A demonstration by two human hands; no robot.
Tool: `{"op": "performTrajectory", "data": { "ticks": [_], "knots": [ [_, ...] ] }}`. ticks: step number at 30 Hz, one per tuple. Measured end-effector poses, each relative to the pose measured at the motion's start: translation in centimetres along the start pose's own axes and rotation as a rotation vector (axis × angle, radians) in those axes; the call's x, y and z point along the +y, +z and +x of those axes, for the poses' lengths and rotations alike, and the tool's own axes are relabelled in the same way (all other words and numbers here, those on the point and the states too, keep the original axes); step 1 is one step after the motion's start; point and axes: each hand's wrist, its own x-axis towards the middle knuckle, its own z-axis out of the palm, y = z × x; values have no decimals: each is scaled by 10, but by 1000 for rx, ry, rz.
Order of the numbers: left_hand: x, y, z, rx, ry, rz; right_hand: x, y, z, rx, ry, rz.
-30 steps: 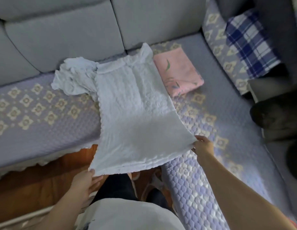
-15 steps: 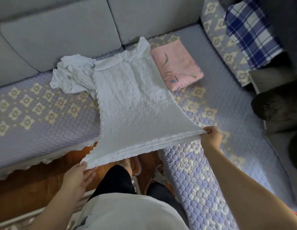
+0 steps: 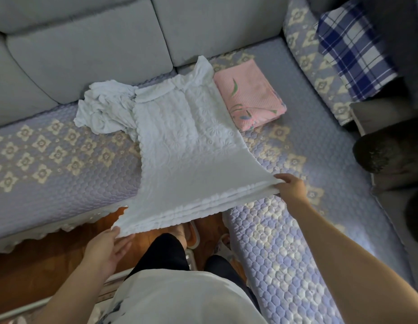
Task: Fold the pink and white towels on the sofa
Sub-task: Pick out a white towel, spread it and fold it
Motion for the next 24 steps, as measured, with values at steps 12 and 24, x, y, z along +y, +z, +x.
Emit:
{"op": "performTrajectory", "data": {
  "ticks": [12, 24],
  "knots": [
    [-3, 6, -4, -19, 10, 37, 8, 6, -4, 376, -26, -159],
    [5, 5, -5, 8, 44, 52, -7, -10, 2, 232, -349, -1007]
  ]
}}
